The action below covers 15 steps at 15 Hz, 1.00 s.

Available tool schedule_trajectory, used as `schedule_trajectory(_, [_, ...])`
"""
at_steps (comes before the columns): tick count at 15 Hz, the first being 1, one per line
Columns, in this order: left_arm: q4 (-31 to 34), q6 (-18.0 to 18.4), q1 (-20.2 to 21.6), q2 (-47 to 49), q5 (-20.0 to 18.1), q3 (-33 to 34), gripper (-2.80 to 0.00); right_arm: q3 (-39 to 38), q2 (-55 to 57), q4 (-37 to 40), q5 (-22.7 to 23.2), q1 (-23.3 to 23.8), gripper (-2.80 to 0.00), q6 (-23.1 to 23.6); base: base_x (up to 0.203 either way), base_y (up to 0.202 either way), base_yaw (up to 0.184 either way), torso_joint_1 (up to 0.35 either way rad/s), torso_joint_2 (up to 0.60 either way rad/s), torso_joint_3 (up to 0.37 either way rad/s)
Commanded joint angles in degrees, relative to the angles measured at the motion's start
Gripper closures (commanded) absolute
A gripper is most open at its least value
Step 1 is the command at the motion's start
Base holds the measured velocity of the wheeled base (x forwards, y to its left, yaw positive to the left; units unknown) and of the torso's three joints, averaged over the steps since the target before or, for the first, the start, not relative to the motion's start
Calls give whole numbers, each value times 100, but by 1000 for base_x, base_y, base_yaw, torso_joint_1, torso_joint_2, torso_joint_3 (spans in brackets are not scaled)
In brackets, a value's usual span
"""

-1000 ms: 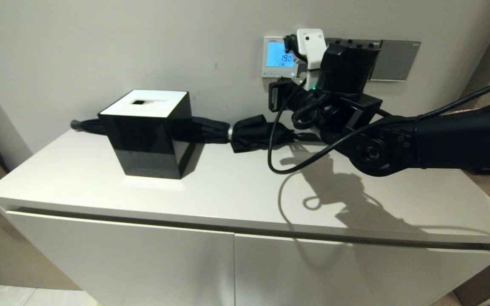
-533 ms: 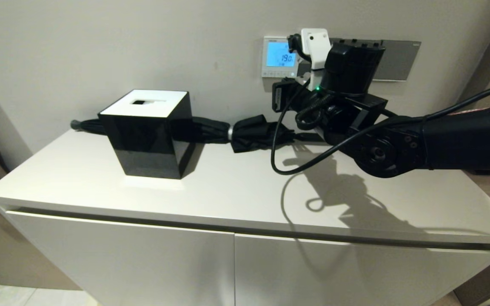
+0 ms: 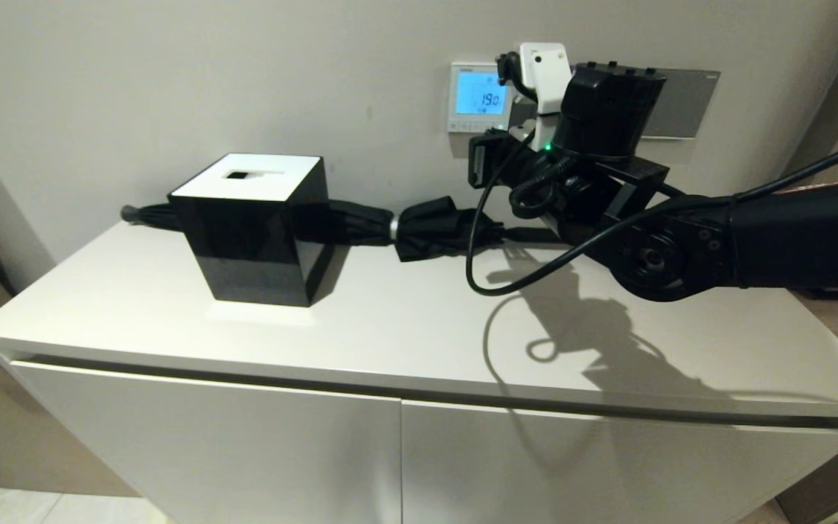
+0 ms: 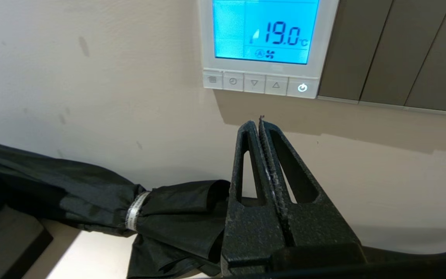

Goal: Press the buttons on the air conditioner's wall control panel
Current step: Press the temperature increase button

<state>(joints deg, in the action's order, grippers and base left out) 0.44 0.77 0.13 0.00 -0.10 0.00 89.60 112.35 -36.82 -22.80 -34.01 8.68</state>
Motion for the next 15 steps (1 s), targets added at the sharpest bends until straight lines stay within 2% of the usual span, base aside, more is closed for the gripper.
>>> schedule_trajectory(1, [0,2,4,0,1,0,0,5,6,-27,-6,17,0,11,0,0,0,0,0,0])
schedule_trajectory(8, [0,2,4,0,1,0,0,-11,15,-94,-64,46,0,-6,0,0,0,0,0,0])
schedule_trajectory(11, [0,2,4,0,1,0,0,-43,68,-582,-480,44,0,72,0,0,0,0,0,0])
schedule_trajectory(15, [0,2,4,0,1,0,0,-145,147,-625,-629,150,0,47,0,0,0,0,0,0])
